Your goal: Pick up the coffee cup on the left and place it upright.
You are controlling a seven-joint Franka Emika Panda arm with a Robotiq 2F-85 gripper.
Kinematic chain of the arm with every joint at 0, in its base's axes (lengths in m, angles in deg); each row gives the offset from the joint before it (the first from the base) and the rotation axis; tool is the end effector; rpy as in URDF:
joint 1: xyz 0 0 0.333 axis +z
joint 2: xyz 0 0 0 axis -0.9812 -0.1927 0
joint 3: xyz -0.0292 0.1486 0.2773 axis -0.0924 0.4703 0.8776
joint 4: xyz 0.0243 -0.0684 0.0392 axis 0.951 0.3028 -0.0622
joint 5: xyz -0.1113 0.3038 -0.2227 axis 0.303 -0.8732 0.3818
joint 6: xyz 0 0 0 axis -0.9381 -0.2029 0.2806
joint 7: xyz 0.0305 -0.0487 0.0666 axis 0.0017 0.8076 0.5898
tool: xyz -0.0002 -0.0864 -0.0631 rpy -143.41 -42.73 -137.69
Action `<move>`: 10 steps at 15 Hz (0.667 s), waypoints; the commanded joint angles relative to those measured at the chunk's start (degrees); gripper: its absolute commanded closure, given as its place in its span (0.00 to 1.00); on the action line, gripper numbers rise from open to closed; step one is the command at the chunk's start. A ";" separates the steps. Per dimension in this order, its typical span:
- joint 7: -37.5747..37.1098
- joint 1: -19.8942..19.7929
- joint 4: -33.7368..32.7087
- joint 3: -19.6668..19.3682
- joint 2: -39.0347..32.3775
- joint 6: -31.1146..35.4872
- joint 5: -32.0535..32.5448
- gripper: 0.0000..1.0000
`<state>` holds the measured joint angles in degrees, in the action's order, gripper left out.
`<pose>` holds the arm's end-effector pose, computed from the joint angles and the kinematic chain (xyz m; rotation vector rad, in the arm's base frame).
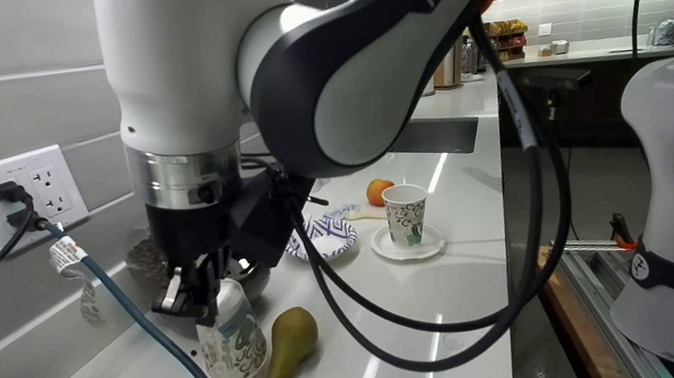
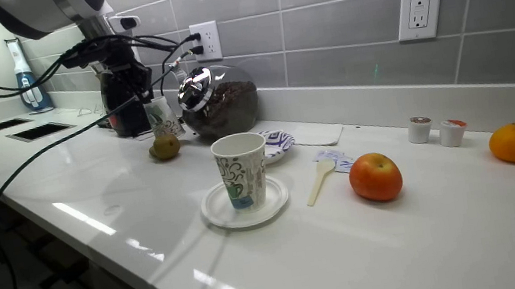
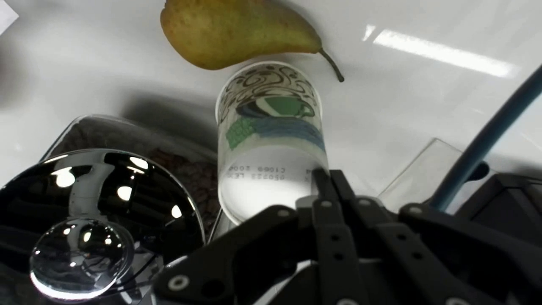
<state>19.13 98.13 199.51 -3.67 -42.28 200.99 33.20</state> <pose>0.5631 0.2369 0.3538 3.0025 0.0646 0.4079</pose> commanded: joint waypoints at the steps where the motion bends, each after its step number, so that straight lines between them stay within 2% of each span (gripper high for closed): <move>1: -7.30 0.82 7.12 0.30 8.02 2.84 4.97 0.99; 6: -14.17 -0.97 11.40 3.33 14.28 0.45 8.63 0.99; 10: -19.13 -1.91 12.87 6.72 18.42 -10.96 14.30 0.99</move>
<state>4.45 97.63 209.99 0.04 -28.14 197.03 43.01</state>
